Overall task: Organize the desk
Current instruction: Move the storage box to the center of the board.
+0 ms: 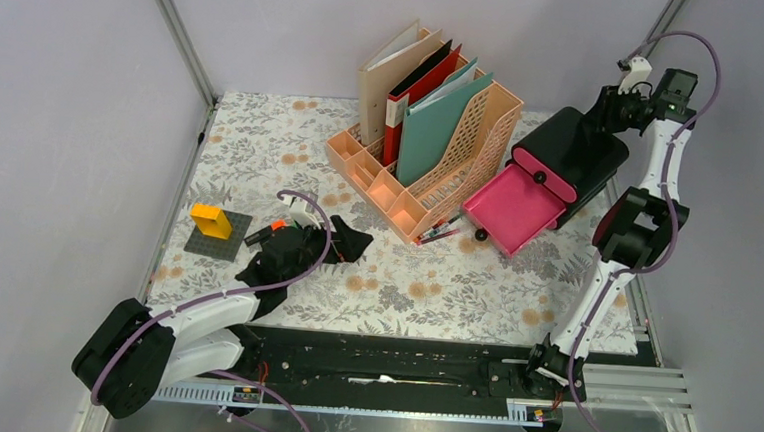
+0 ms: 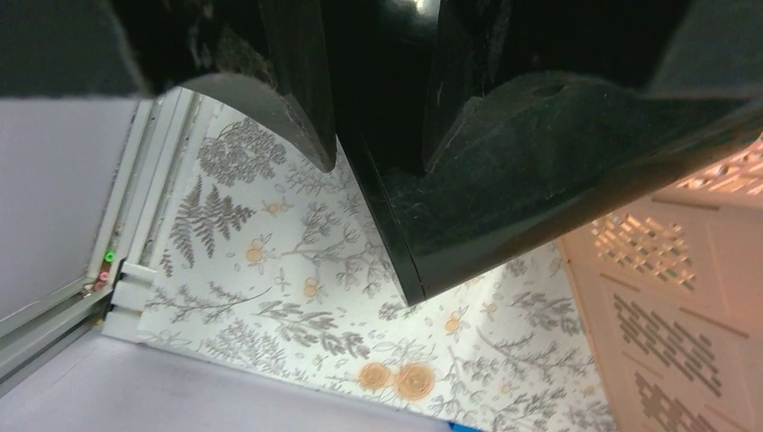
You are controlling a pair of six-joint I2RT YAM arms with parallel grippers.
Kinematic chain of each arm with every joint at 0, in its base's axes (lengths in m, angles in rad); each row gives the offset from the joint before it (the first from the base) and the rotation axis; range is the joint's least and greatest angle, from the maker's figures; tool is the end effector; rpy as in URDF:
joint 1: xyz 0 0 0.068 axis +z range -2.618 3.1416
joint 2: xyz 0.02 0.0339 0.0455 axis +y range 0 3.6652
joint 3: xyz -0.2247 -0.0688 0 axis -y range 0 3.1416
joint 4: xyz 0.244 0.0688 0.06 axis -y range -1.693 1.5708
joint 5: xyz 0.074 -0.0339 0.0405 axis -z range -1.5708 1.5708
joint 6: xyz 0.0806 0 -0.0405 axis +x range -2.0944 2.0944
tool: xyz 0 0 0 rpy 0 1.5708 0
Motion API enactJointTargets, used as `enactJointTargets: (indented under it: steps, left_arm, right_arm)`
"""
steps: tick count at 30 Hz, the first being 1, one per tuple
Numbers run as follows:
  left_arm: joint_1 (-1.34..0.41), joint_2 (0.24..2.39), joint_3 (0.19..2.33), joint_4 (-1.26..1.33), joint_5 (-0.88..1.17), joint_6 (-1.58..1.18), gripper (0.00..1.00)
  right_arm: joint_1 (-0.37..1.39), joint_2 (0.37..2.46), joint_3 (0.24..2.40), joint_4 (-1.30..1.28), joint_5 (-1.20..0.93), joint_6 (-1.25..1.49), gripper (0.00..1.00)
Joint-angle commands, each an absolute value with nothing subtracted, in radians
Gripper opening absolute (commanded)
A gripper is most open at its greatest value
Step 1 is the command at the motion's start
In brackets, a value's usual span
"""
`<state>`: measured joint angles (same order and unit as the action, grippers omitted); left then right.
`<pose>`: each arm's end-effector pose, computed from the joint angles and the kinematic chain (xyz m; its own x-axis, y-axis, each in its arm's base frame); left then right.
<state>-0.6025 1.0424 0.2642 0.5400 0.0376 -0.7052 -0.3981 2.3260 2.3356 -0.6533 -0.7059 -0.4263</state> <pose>0.2230 -0.1571 0.1425 -0.5346 -0.4184 -0.7342 0.3281 0.6979 -0.6366 0.5048 -0.1556 0.2582 -0.4279 -0.1614 -0.8893 -0.3957 0.9181 0.0237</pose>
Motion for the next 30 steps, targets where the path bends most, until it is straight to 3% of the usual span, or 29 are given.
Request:
enactJointTargets:
  steps: [1, 4, 8, 14, 23, 30]
  left_arm:
    - [-0.597, 1.051, 0.270, 0.655, 0.089, -0.726, 0.99]
    - [-0.597, 1.103, 0.268, 0.727, 0.160, -0.756, 0.99]
    - [-0.600, 1.186, 0.287, 0.797, 0.266, -0.757, 0.99]
    - [-0.637, 1.269, 0.390, 0.651, 0.304, -0.650, 0.99]
    - [-0.662, 1.244, 0.490, 0.389, 0.196, -0.520, 0.99]
    - [-0.661, 1.159, 0.489, 0.297, 0.120, -0.487, 0.99]
  right_arm:
    - [-0.371, 2.266, 2.231, -0.908, -0.747, -0.487, 0.47]
    - [-0.367, 2.240, 2.210, -0.904, -0.738, -0.478, 0.49]
    - [-0.367, 2.183, 2.183, -0.843, -0.690, -0.438, 0.61]
    - [-0.367, 2.049, 2.148, -0.747, -0.652, -0.414, 0.78]
    - [-0.354, 1.854, 2.042, -0.752, -0.736, -0.506, 0.84]
    - [-0.200, 1.648, 1.775, -0.923, -0.932, -0.913, 0.89]
